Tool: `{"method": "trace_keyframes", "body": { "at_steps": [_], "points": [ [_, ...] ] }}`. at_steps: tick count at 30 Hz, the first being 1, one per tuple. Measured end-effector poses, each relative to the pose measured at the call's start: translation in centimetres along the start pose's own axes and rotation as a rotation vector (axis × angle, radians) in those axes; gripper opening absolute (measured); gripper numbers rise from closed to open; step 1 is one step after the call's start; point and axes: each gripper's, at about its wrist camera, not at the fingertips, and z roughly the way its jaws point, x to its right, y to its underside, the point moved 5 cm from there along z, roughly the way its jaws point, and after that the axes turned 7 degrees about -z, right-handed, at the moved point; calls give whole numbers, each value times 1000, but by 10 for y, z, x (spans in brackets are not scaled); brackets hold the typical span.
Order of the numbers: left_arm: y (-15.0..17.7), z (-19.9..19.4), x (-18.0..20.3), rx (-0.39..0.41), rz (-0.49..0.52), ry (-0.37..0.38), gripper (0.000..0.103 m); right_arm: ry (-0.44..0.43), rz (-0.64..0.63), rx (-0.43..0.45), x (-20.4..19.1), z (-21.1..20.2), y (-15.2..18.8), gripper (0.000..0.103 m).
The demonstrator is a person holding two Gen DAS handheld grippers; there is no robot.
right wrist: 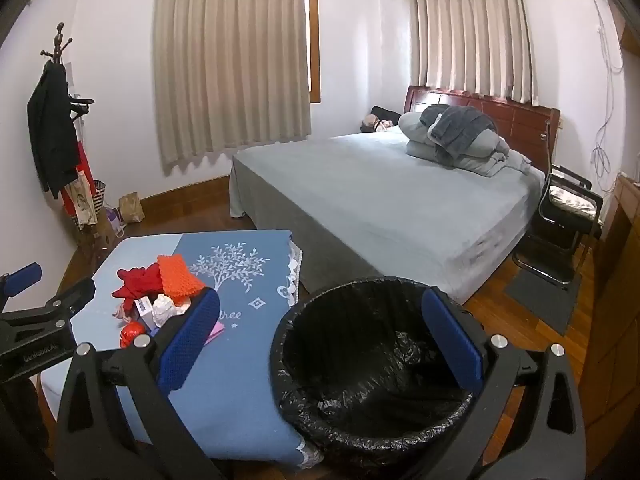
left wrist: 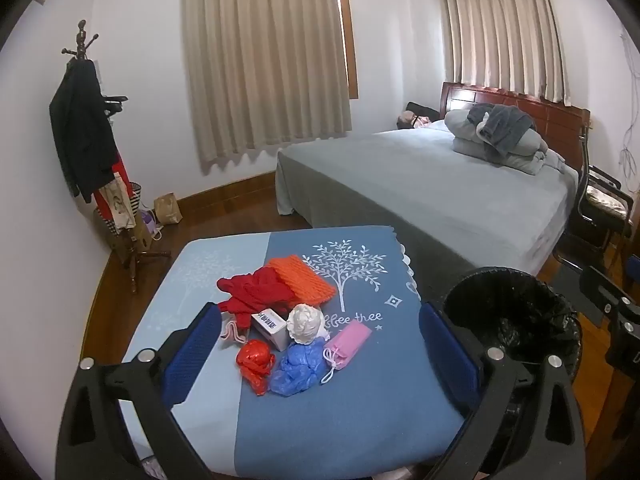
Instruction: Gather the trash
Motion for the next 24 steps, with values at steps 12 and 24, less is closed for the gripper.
{"method": "trace_keyframes", "body": {
  "at_steps": [12,24],
  "points": [
    [0,0,0,-3,2,-1,97,6,13,-4,4,3,1,98],
    [5,0,0,-9,2,-1,97,5,14,-7,5,5,1,98]
  ]
}}
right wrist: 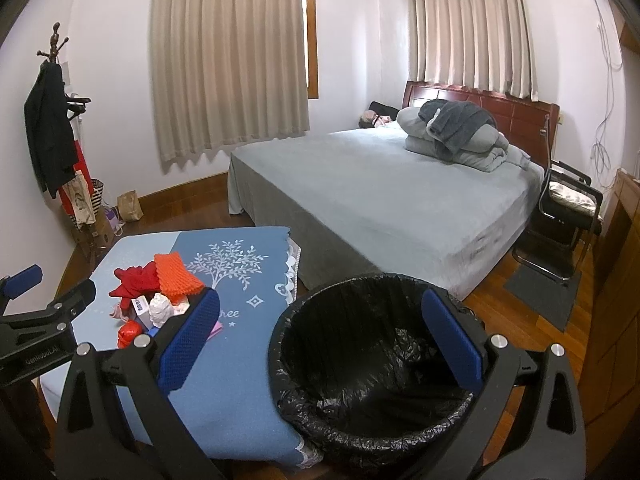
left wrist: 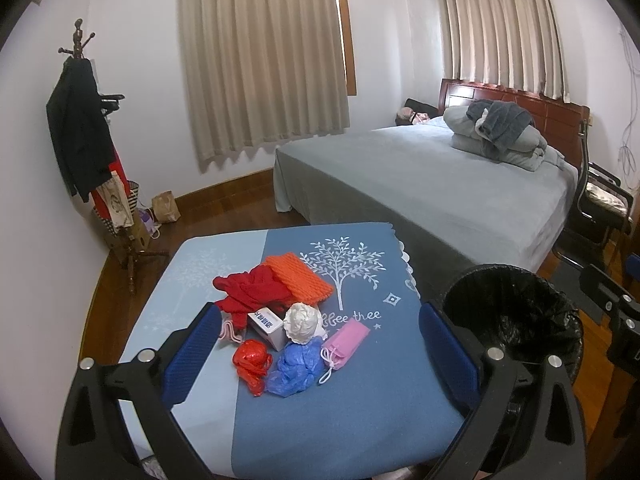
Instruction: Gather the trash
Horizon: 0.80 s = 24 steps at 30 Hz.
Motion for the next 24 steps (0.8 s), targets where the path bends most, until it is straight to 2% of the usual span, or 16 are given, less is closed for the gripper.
{"method": "trace_keyframes", "body": {
  "at_steps": [24],
  "points": [
    [-1,0,-1,-2,1,2,97,0,2,-4,0,-1,-1,98]
  ]
}}
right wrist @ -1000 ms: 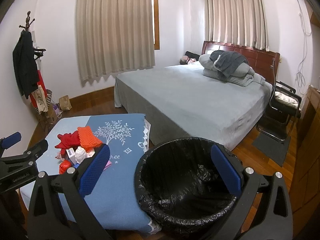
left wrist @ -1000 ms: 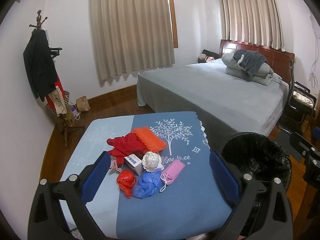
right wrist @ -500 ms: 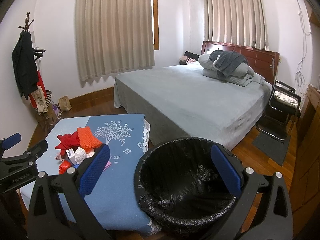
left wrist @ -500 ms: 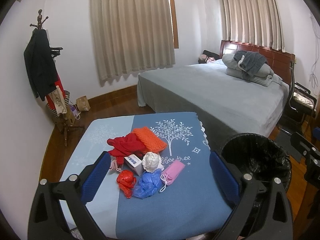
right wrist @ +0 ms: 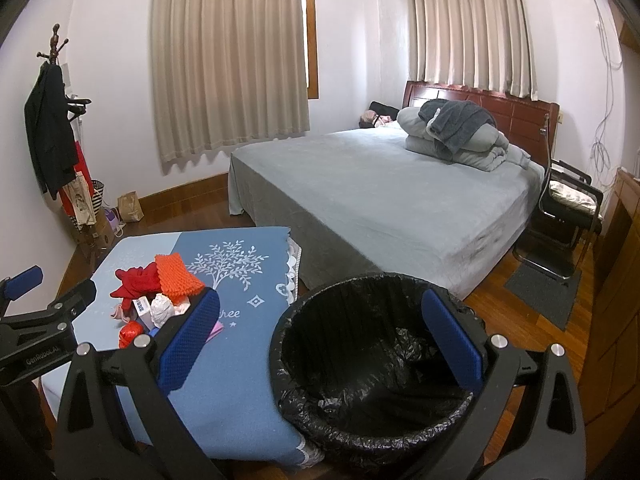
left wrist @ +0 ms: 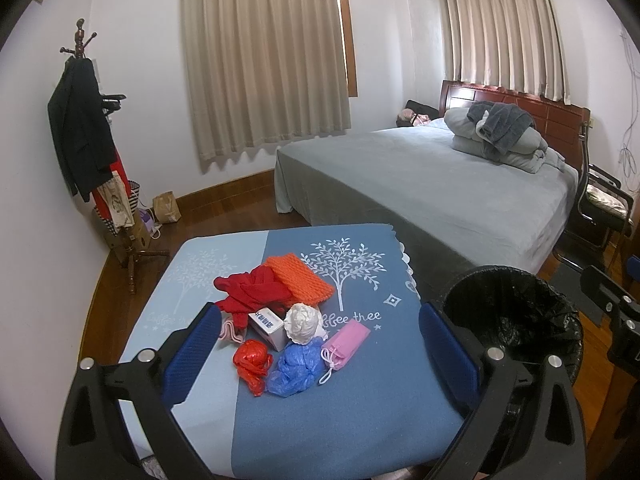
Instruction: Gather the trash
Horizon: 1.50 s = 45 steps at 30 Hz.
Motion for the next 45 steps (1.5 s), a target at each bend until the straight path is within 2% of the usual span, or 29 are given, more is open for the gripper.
{"method": "trace_keyframes", "body": {
  "at_steps": [24,33,37,45],
  "points": [
    [2,5,5,-5,-5,-1,97,-2,2,-2,2,4,1,98],
    [8,12,-2,-20,-21,-1,97,-16,-1,-8,-13,20,13,98],
    [11,22,-14,-17,-44,-3,97,-39,-11,4,-23,29,11,98],
    [31,58,-59,-30,-65,-66,97,-118,-53,-18,-60,77,14,98]
  ]
}}
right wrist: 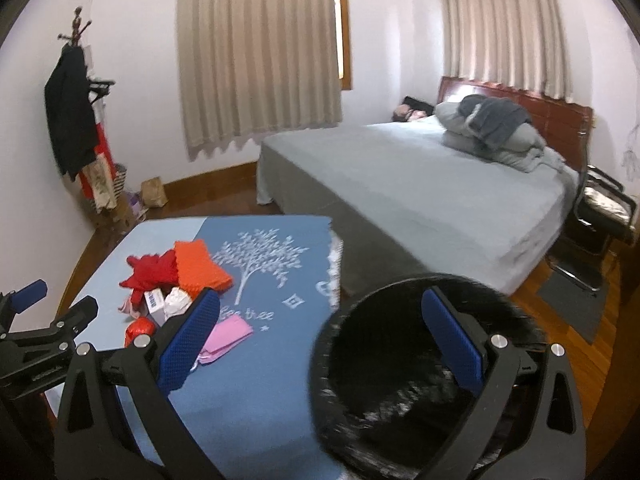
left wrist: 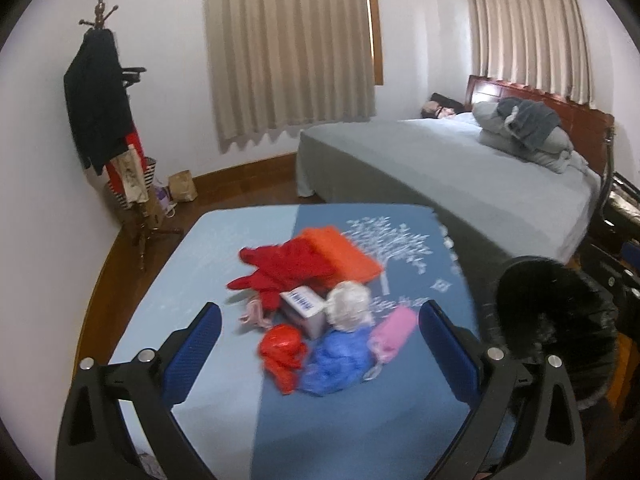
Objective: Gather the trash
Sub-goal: 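Grasp the red plastic bag with the left gripper while the right gripper approaches the pink mask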
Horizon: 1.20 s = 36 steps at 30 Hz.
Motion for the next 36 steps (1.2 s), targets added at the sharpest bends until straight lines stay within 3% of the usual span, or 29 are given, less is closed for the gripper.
{"method": "trace_keyframes", "body": {
  "at_steps": [7,15,22,32,36],
  "points": [
    [13,37,-42,6,-25,-36,97,-106,-22,-41,-46,60,12,98],
    [28,75,-69,-34,-35,-89,97,-123,-59,-152,-78,126,43,95],
    [41,99,-78,-81,-46,-95,91,-123,-98,-248,-93,172,62,83],
    [54,119,-82,-132,-46,-83,84,-142,-128,-342,-106,200,81,71],
    [56,129,-78,-147,-44,-73,84,-230,-119,-341,-112,198,81,45]
  ]
}}
